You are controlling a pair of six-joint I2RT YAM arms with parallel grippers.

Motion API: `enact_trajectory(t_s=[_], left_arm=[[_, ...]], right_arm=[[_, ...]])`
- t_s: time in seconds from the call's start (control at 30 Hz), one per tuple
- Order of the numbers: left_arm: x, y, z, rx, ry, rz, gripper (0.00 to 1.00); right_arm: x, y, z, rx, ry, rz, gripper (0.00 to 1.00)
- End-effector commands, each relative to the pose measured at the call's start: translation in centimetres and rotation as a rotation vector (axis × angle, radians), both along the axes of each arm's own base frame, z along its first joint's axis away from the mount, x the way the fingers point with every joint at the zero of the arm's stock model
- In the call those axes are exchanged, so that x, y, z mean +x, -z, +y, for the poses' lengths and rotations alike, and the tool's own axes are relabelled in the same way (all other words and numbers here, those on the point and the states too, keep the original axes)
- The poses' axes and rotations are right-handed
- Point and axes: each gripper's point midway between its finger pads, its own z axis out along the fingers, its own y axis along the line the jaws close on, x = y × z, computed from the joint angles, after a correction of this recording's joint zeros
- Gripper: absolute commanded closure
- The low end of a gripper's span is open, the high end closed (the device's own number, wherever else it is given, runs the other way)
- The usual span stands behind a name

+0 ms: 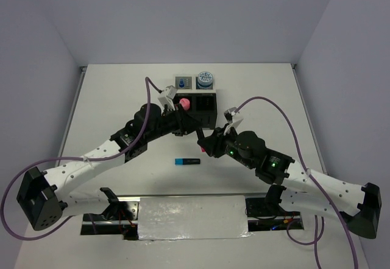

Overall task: Sort the stationery into containers
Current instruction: Pick up the pen from the center of the board, then place the pen in the storage box.

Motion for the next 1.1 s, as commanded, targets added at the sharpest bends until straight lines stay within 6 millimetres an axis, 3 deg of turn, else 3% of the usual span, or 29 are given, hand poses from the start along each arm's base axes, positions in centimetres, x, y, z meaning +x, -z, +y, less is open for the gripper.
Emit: enact_trajectory(t_s=[0.0,0.07,0.1,0.13,0.17,0.2,0.3,0.33,0.37,0.47,0.53,0.57,0.6,0.63,0.67,0.73,0.97,1.07], left_arm=[[0.1,-3.1,-1.0,-0.069,0.035,-0.077,0.78],[0.4,-3.4,-1.4,-0.064,0.048,-0.103,0.95],[0.6,-3.7,-1.5,-0.061,0.048,-0.119,1.00],[1.0,-4.4,-1.6,-0.061,0.039,-0.143,1.00],[1.6,-4.2,-1.7,-0.031,0.029,-0.174,1.00],[2.5,-4.5,-1.4,-0.014,-0.008,-0.206,1.00],[4.9,-5.8,-0.8,0.060,-0.095,-0.324,1.00],[6.9,-6.4,-0.1,0.107,-0.179,-0.384,1.00],[7.7,-6.6,0.0,0.123,-0.212,-0.410,1.00],[10.8,-7.2,0.0,0.174,-0.302,-0.526,1.00],[12.7,-6.6,-0.7,0.230,-0.336,-0.577,1.00],[13.4,-7.9,-1.0,0.212,-0.357,-0.612,1.00],[14.1,-7.9,-1.1,0.224,-0.374,-0.619,1.00],[15.1,-6.5,-1.9,0.270,-0.366,-0.624,1.00],[15.7,-7.2,-2.2,0.270,-0.379,-0.642,1.00],[17.0,-5.9,-2.4,0.320,-0.402,-0.641,1.00],[19.1,-3.2,-2.7,0.380,-0.434,-0.662,0.89],[19.8,-1.9,-2.8,0.383,-0.429,-0.645,0.79]], right_arm=[[0.0,-2.9,0.7,0.057,-0.020,-0.062,1.00],[-0.3,-3.7,1.2,0.090,-0.046,-0.085,0.97],[-0.4,-3.2,1.2,0.089,-0.058,-0.087,0.83],[-0.5,-3.7,0.7,0.120,-0.043,-0.091,0.36],[-0.4,-2.9,0.1,0.117,-0.015,-0.083,0.03],[-0.4,-3.5,-1.0,0.144,0.017,-0.099,0.00],[1.1,-2.1,-4.7,0.100,0.193,-0.067,0.00],[1.6,-1.0,-6.3,0.061,0.269,-0.037,0.00],[1.8,-1.3,-7.5,0.072,0.311,-0.035,0.00],[1.5,-1.6,-9.1,0.099,0.335,-0.049,0.00],[1.1,-1.8,-9.4,0.111,0.325,-0.057,0.00],[0.9,-2.2,-9.6,0.118,0.319,-0.065,0.00],[0.8,-2.2,-9.6,0.113,0.317,-0.066,0.00],[0.7,-2.0,-9.8,0.098,0.318,-0.061,0.00],[0.7,-2.0,-9.9,0.089,0.316,-0.063,0.00],[0.6,-1.8,-10.2,0.076,0.317,-0.059,0.00],[0.2,-1.8,-9.9,0.078,0.280,-0.083,0.00],[0.2,-1.4,-9.6,0.059,0.267,-0.075,0.00]])
